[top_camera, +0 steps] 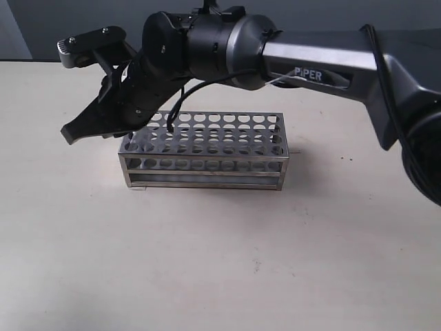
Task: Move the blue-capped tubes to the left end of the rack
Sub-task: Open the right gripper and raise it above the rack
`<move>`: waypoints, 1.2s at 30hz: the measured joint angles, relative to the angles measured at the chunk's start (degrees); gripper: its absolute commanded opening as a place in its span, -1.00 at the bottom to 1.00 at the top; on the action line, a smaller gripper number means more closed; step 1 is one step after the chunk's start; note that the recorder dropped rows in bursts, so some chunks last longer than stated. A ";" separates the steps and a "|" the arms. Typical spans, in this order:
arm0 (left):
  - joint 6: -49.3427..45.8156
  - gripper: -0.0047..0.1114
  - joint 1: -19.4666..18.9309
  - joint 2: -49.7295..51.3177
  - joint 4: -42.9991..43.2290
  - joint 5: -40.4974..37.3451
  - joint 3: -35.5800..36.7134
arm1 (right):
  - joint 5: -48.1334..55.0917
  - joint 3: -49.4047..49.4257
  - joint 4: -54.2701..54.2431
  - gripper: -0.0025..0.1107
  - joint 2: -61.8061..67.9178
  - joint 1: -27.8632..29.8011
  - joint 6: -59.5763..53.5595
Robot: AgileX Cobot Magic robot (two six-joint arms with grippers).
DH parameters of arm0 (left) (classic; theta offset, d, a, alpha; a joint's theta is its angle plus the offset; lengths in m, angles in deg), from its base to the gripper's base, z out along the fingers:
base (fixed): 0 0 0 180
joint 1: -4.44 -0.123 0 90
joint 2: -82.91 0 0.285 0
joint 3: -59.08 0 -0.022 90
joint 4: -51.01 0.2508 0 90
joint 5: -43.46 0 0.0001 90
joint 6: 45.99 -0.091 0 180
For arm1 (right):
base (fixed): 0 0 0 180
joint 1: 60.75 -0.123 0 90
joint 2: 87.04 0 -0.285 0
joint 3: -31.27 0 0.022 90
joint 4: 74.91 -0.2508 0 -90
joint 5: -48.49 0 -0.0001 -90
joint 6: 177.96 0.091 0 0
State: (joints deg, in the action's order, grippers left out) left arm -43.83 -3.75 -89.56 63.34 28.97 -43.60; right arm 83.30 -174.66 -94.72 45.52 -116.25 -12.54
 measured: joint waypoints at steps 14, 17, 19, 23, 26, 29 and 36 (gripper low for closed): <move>0.00 -0.91 0.00 0.00 0.00 0.00 0.00 | -0.25 0.00 -0.15 -0.97 0.13 0.00 -0.14; 0.00 -0.91 0.00 0.00 0.00 0.00 0.00 | -0.37 0.00 -0.15 -0.97 -0.37 0.00 -0.14; 0.00 -0.91 0.00 0.00 0.00 0.00 0.00 | -0.62 0.00 -0.15 -0.97 -0.77 0.00 -0.14; 0.00 -0.91 0.00 0.00 0.00 0.00 0.00 | -1.49 0.00 -0.15 -0.97 -0.89 0.00 -0.14; 0.00 -0.91 0.00 0.00 0.00 0.00 0.00 | -2.54 0.00 0.16 -0.97 -2.47 0.00 0.09; 0.00 -0.91 0.00 0.00 0.00 0.00 0.00 | -2.58 0.00 6.46 -0.84 -5.87 0.00 6.78; 0.00 -0.91 0.00 0.00 0.00 0.00 0.00 | 12.83 0.00 23.33 -0.27 -10.16 0.00 17.65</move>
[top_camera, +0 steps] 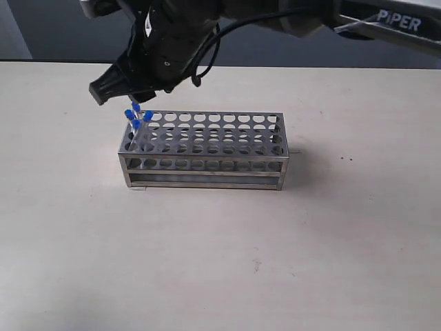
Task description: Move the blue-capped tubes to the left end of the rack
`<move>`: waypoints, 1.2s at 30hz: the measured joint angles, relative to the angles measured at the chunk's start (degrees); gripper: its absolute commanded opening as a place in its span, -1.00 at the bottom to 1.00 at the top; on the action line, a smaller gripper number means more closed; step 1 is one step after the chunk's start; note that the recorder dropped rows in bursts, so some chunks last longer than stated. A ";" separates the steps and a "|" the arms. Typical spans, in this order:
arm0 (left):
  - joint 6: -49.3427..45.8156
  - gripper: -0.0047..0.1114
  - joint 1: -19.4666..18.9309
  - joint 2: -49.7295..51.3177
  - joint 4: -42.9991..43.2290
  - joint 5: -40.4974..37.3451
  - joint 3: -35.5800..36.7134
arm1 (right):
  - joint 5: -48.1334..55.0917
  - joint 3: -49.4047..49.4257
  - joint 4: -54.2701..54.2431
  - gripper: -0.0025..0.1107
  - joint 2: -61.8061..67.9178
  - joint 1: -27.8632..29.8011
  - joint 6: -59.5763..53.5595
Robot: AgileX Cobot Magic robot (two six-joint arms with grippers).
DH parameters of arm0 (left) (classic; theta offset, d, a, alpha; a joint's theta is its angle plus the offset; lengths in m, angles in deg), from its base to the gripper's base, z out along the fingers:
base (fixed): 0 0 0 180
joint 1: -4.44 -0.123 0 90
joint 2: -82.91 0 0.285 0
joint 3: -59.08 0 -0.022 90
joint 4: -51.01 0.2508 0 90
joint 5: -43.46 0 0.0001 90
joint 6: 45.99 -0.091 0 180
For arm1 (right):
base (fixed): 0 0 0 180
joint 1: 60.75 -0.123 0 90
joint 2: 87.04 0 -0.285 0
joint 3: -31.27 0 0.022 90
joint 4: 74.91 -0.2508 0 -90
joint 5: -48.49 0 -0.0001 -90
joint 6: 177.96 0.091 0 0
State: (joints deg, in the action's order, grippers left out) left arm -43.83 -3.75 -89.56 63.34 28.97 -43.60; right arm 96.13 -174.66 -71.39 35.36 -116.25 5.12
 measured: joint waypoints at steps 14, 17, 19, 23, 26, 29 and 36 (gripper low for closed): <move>0.00 -0.91 0.00 0.00 0.00 0.00 0.00 | -2.92 0.00 -0.62 -0.28 4.37 0.00 3.11; 0.00 -0.91 0.00 0.00 0.00 0.00 0.00 | -3.42 0.00 -0.62 -0.28 5.56 0.00 3.24; 0.00 -0.91 0.00 0.00 0.00 0.00 0.00 | -3.98 0.00 -0.62 -0.28 6.01 0.00 3.32; 0.00 -0.91 0.00 0.00 0.00 0.00 0.00 | -5.51 0.00 -0.62 -0.28 6.11 0.00 3.46; 0.00 -0.91 0.00 0.00 0.00 0.00 0.00 | -6.15 0.00 -0.01 -0.28 6.11 0.00 4.34; 0.00 -0.91 0.00 0.00 0.00 0.00 0.00 | -6.39 0.00 1.23 -0.28 6.11 0.00 5.58; 0.00 -0.91 0.00 0.00 0.00 0.00 0.00 | -6.79 0.00 1.99 -0.28 6.14 0.00 6.10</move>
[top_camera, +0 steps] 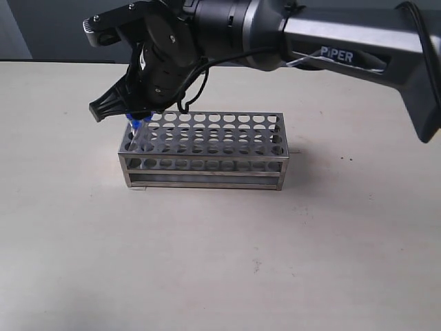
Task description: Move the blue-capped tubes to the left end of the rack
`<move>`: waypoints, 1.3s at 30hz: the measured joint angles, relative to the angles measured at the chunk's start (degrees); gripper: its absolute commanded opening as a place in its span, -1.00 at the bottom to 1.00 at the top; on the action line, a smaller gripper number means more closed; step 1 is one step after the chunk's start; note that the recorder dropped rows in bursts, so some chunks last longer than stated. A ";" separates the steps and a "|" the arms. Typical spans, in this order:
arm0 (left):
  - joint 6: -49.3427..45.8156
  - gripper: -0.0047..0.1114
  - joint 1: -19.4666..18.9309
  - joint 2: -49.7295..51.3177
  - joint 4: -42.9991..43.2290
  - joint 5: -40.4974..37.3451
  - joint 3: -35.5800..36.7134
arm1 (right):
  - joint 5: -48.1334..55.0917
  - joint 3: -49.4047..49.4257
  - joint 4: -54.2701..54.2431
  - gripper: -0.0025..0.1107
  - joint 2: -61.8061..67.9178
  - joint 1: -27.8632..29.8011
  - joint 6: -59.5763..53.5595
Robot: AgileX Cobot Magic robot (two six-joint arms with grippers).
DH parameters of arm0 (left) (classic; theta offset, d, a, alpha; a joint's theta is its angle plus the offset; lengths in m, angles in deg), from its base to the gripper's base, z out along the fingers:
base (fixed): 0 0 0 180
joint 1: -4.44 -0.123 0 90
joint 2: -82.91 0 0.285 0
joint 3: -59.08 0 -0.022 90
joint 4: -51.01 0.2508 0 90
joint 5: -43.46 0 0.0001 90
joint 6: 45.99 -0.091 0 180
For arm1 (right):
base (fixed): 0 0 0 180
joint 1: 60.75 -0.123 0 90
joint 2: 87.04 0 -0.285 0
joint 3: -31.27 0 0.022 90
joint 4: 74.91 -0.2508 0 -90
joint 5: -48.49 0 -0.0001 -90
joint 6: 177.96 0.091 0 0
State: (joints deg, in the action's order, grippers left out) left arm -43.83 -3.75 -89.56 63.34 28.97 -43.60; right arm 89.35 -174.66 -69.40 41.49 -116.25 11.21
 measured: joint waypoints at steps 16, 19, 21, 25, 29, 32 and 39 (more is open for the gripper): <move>0.00 -0.91 0.00 0.00 0.00 0.00 0.00 | -1.65 0.00 -4.77 -0.28 2.37 2.52 0.27; 0.00 -0.91 0.00 0.00 0.00 0.00 0.00 | -1.75 0.00 -5.87 -0.41 2.83 2.52 -0.17; 0.00 -0.91 0.00 0.00 0.00 0.00 0.00 | -1.90 0.00 -6.68 -0.61 2.97 2.52 -0.38; 0.00 -0.91 0.00 0.00 0.00 0.00 0.00 | -2.85 -0.11 -8.04 -0.95 3.06 2.52 -0.42; 0.00 -0.91 0.00 0.00 0.00 0.00 0.00 | -2.98 -0.11 -8.02 -0.95 3.06 2.52 -0.42; 0.00 -0.91 0.00 0.00 0.00 0.00 0.00 | -2.98 -0.11 -8.02 -0.95 3.06 2.52 -0.42; 0.00 -0.91 0.00 0.00 0.00 0.00 0.00 | -2.98 -0.11 -7.20 -0.95 2.30 1.22 -2.11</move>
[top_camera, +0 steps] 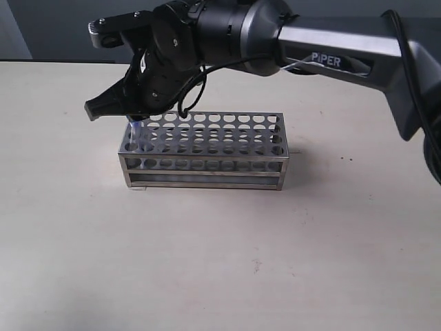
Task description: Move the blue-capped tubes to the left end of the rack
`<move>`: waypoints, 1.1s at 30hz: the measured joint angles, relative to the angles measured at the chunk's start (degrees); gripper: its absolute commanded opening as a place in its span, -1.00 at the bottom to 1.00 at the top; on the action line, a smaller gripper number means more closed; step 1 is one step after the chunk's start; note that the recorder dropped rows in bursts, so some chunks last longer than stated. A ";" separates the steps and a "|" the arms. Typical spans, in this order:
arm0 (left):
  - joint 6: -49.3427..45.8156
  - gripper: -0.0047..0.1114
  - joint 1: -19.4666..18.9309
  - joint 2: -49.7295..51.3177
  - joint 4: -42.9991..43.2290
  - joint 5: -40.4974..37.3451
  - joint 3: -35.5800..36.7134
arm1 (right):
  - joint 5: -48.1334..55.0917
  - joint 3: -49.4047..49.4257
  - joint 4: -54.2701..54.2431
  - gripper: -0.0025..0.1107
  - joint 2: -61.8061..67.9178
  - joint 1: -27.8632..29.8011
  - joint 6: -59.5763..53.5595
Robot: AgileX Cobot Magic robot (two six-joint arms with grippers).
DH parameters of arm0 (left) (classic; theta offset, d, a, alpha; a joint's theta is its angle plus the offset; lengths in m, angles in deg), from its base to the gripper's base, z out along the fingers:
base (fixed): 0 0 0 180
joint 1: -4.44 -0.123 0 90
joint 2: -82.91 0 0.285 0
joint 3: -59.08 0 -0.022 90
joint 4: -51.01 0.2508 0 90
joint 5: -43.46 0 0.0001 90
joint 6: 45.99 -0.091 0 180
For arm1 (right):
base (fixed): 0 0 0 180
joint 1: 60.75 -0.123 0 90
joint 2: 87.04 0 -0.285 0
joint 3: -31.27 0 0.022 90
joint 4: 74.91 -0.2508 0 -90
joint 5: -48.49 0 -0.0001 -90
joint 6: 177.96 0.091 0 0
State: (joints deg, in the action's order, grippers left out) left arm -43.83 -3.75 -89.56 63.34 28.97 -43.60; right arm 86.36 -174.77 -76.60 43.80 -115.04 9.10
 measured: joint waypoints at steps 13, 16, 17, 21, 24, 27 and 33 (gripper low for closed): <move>0.00 -0.91 0.00 0.00 0.00 0.00 0.00 | 2.06 0.00 0.75 -0.95 0.09 -1.24 -3.08; 0.00 -0.91 0.00 0.00 0.00 0.00 0.00 | 2.06 0.00 0.50 -0.95 0.34 -1.24 -3.18; 0.00 -0.91 0.00 0.00 0.00 0.00 0.00 | 2.06 0.00 0.51 -0.95 0.45 -1.24 -3.18; 0.00 -0.91 0.00 0.00 0.00 0.00 0.00 | 1.49 0.00 0.51 -0.95 0.70 -1.24 -3.18; 0.00 -0.91 0.00 0.00 0.00 0.00 0.00 | 0.03 0.00 0.51 -0.95 0.92 -1.24 -3.18; 0.00 -0.91 0.00 0.00 0.00 0.00 0.00 | -1.30 0.00 0.51 -0.95 1.50 -1.24 -3.18; 0.00 -0.91 0.00 0.00 0.00 0.00 0.00 | -2.57 0.00 0.24 -0.95 2.45 -1.34 -3.18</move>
State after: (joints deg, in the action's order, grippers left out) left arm -43.83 -3.75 -89.56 63.34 28.97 -43.60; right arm 83.79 -174.77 -76.37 46.25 -116.37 5.92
